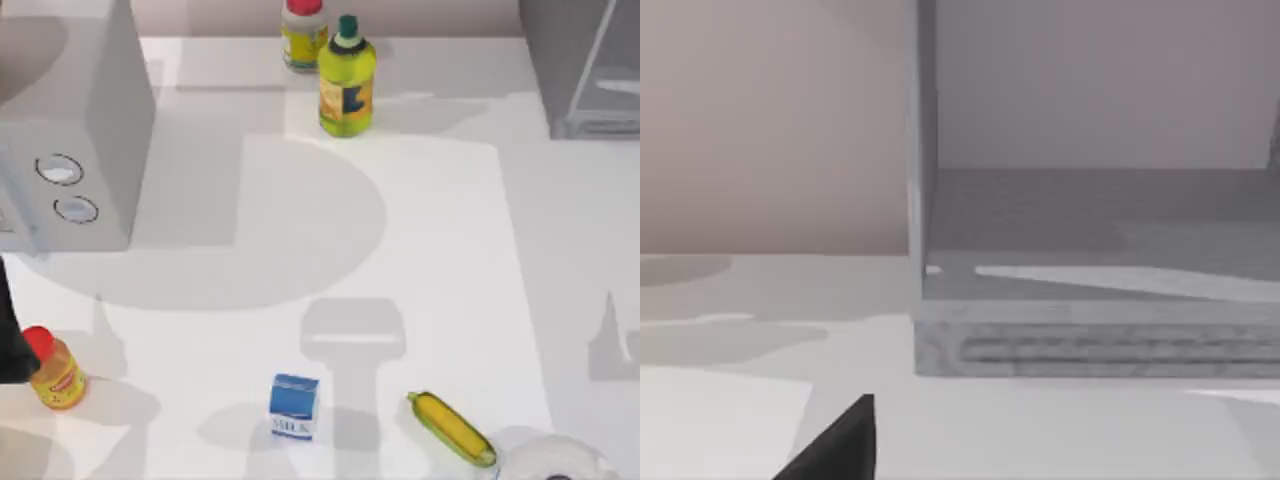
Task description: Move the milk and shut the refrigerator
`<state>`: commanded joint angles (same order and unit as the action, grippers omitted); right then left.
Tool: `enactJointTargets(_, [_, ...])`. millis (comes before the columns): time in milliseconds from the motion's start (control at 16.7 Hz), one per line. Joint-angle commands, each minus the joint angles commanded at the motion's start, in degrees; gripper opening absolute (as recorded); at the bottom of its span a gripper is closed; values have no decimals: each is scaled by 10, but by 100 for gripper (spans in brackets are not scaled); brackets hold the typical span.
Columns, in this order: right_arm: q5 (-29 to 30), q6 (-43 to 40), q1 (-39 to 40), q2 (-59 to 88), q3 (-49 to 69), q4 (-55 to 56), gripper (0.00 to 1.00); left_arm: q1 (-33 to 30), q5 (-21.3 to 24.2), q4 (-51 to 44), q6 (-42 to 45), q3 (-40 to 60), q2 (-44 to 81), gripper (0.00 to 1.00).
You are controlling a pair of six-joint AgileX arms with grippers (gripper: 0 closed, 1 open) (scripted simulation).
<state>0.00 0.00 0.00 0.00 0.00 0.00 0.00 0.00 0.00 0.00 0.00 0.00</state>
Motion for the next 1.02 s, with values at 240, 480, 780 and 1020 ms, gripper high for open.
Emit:
enactJointTargets(240, [20,2,20,18,2,19,100,0,0,0,0,0,0,100])
enactJointTargets(480, [123,4,124,105,7,106,100,0,0,0,0,0,0,100])
enactJointTargets(780, [313,6,313,259,11,252,100,0,0,0,0,0,0,100])
enactJointTargets(1020, [449,8,448,370,13,354,100,0,0,0,0,0,0,100])
